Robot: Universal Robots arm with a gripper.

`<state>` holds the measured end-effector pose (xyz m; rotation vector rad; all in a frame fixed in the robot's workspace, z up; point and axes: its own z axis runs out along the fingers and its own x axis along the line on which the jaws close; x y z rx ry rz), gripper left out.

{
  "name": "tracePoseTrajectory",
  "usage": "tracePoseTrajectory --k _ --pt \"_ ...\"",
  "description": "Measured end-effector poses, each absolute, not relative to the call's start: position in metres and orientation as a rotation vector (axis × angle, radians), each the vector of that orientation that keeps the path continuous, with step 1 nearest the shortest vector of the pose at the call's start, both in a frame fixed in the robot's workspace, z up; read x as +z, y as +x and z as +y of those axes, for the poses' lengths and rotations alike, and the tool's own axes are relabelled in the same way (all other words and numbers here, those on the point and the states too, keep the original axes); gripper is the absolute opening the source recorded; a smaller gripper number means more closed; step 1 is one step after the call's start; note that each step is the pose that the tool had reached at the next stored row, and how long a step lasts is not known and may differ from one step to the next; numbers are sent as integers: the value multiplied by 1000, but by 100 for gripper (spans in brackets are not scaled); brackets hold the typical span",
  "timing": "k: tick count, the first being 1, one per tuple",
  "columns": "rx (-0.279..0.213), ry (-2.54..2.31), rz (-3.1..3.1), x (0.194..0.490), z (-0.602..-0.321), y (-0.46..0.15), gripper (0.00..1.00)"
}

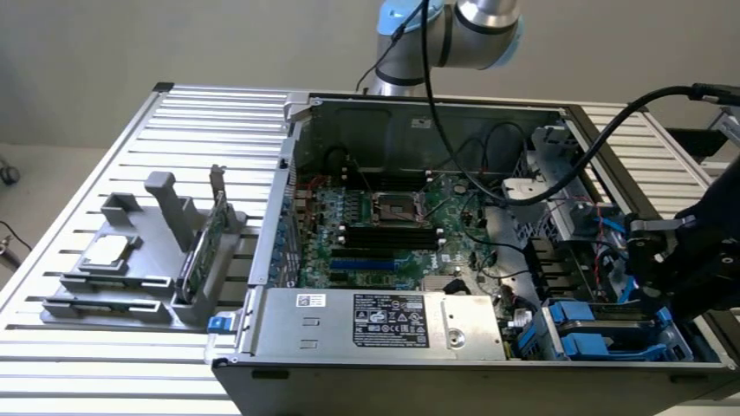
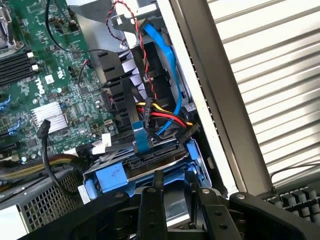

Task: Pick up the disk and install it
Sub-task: 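Insert the first disk wire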

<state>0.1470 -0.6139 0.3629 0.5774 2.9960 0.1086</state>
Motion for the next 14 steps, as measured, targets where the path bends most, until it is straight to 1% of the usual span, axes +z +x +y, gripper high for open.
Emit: tracePoseTrajectory --k 7,14 --pt "116 656 2984 368 -616 147 31" --pt "141 671 3003 369 -619 151 31"
